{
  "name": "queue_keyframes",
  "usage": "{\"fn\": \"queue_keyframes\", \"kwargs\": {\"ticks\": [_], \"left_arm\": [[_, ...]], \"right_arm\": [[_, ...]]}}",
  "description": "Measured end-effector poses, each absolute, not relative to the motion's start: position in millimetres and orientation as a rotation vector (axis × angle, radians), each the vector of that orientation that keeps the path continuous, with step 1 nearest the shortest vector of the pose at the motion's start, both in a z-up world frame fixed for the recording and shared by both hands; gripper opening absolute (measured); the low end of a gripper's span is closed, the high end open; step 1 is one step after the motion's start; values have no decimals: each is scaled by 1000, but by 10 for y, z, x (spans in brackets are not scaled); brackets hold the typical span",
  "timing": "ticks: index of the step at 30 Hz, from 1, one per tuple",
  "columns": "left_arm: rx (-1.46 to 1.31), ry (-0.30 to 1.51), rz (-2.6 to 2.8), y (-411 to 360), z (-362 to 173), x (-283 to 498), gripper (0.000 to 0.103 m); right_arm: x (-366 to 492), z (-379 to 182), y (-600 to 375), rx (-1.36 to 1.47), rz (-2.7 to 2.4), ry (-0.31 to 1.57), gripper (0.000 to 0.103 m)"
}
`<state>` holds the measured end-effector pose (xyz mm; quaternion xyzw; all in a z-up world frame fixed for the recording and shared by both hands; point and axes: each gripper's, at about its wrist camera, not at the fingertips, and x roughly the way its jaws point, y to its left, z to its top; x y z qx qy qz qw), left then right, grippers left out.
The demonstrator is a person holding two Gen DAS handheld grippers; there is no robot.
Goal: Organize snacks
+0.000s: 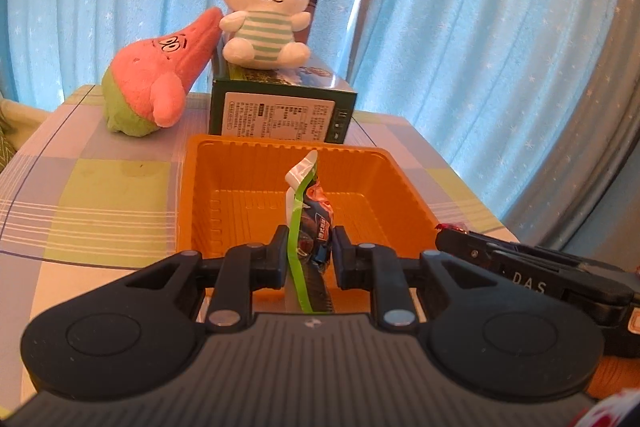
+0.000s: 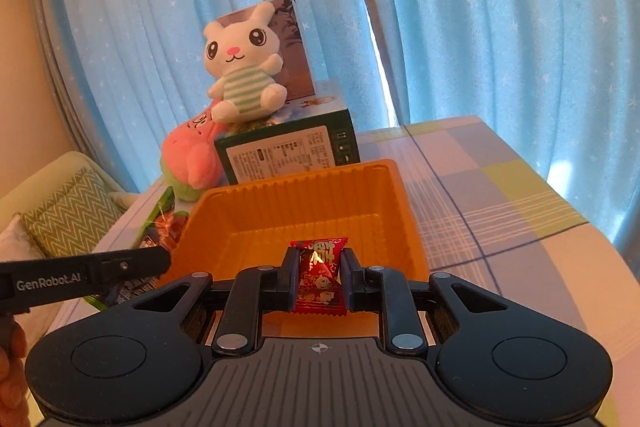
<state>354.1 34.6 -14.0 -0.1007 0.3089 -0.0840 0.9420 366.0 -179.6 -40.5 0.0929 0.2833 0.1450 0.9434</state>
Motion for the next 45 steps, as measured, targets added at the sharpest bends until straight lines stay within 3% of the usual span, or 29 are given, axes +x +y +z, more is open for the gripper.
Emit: {"fn": "queue_keyframes", "kwargs": {"ticks": [21,29,45], "left_arm": [[-335,626,-117,601,-552,4222,19],[-357,627,-76,661,-628,4261,25],[-353,632,-78,695,-608,4220,25]], "right_arm": [[4320,-704,-1499,158,309,610,21],[4418,-791,-1482,175,308,633,21],[4449,-812,-1543,236,307,634,22]]}}
